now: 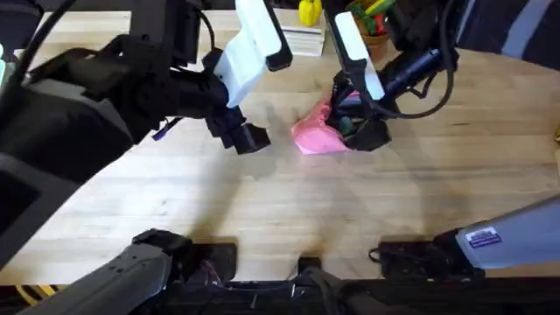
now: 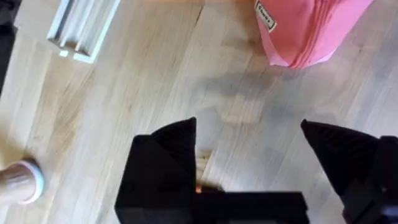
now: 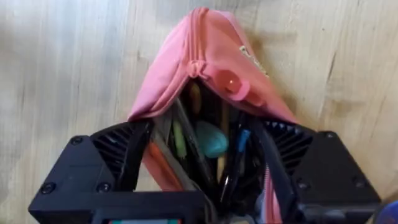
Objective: Unzip the bag, pick up the pens from the table one at a time and place them inside, then zip the bag closed.
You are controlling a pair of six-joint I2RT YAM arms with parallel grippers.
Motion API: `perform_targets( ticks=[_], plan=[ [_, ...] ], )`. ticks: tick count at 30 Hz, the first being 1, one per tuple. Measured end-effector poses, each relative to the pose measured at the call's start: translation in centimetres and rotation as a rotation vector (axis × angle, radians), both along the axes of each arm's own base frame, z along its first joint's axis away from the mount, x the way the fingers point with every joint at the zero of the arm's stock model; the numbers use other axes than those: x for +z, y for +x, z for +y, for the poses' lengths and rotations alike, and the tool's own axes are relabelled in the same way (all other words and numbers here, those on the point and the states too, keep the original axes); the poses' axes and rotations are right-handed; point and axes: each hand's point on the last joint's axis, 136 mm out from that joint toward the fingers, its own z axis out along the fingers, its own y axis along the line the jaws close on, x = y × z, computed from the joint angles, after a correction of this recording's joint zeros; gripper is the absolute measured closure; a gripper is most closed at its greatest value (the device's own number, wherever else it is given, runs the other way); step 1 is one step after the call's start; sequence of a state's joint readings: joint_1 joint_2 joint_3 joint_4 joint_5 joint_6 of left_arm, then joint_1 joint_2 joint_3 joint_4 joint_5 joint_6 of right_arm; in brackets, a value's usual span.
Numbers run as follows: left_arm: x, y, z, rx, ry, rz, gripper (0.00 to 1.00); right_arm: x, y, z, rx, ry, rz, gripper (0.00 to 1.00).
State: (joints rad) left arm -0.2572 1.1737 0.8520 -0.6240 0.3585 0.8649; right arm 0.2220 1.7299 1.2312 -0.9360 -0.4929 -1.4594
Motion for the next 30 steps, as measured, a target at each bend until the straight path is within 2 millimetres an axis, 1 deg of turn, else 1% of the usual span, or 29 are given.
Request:
perform_targets(
  ticks=[3,7,9,11,16,18,21,23,25,28,30],
  plan=[
    [1.6,0.2,1.5,0.094,0.022,-0.055,0.008,1.5,0.1,-0.4,0.002,-0.021,-0.062,0.008],
    [3.8,0.7,4.2,0.294,0.018,-0.113,0.008,4.2,0.2,-0.6,-0.002,-0.016,-0.160,0.008],
    [4.3,0.6,5.3,0.363,0.013,-0.121,0.008,5.6,0.0,-0.6,-0.003,-0.005,-0.204,0.008],
    [4.0,0.2,5.8,0.396,0.018,-0.098,0.007,7.1,-0.3,-0.6,-0.003,0.015,-0.249,0.008],
    [2.3,-1.7,6.1,0.415,0.042,0.015,0.008,11.1,-2.2,0.4,0.016,0.124,-0.317,0.008],
    [1.9,-2.1,6.2,0.419,0.045,0.039,0.007,12.1,-2.5,0.9,0.025,0.166,-0.337,0.008],
    [2.1,-1.9,6.1,0.450,0.020,0.042,0.007,12.4,-2.6,1.3,0.033,0.196,-0.334,0.008],
    [2.4,-1.0,6.7,0.551,-0.026,0.044,0.008,12.5,-2.7,1.6,0.036,0.213,-0.328,0.008],
    [2.2,-0.2,8.2,0.718,-0.074,0.071,0.008,12.9,-2.9,1.9,0.030,0.244,-0.317,0.008],
    [1.1,0.5,10.8,0.969,-0.134,0.138,0.008,14.0,-3.0,2.6,0.005,0.307,-0.304,0.008],
    [0.3,0.9,11.9,1.082,-0.159,0.172,0.008,14.9,-2.9,2.9,-0.032,0.346,-0.295,0.008]
  ],
)
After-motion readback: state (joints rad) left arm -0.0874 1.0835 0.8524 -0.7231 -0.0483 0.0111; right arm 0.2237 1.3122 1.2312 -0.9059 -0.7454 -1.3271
